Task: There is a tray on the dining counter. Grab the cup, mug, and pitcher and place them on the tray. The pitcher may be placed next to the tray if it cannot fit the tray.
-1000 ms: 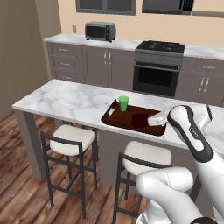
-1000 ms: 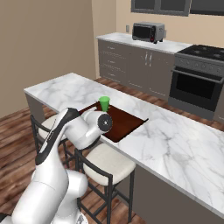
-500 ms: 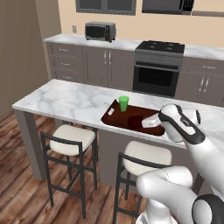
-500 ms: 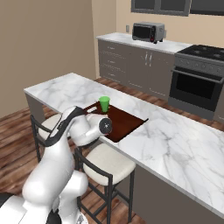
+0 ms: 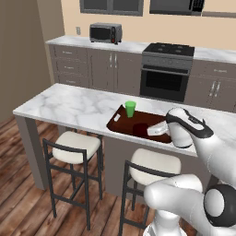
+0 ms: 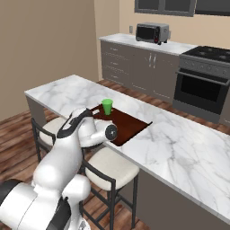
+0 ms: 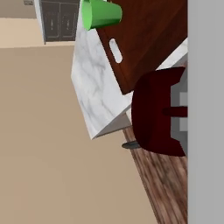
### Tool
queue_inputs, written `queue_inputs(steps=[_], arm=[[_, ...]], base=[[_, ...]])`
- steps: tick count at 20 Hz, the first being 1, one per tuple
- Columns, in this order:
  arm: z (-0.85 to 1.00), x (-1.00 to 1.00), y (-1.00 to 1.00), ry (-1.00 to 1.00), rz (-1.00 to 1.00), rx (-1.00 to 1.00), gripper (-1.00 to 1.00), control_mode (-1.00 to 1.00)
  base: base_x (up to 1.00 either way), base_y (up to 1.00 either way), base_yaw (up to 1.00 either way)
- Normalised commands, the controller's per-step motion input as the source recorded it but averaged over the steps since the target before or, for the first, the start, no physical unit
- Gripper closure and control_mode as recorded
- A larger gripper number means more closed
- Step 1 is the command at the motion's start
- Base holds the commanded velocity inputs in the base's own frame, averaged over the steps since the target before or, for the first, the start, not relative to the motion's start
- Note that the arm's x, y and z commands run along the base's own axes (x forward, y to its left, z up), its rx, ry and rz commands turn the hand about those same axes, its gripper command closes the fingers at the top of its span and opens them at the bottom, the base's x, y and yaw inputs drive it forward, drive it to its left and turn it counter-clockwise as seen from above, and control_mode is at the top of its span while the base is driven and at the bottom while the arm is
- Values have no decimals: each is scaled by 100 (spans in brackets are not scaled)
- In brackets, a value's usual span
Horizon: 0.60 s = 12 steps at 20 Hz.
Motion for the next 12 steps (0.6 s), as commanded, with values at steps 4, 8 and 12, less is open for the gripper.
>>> queue_inputs(steps=[4, 8, 12], arm=[[-5, 28, 0, 0, 1, 3, 100, -100], [0, 22, 0, 0, 0, 0, 100, -100], [0, 22, 0, 0, 0, 0, 100, -100]], base=[[0, 0, 0], [0, 0, 0], [0, 0, 0]])
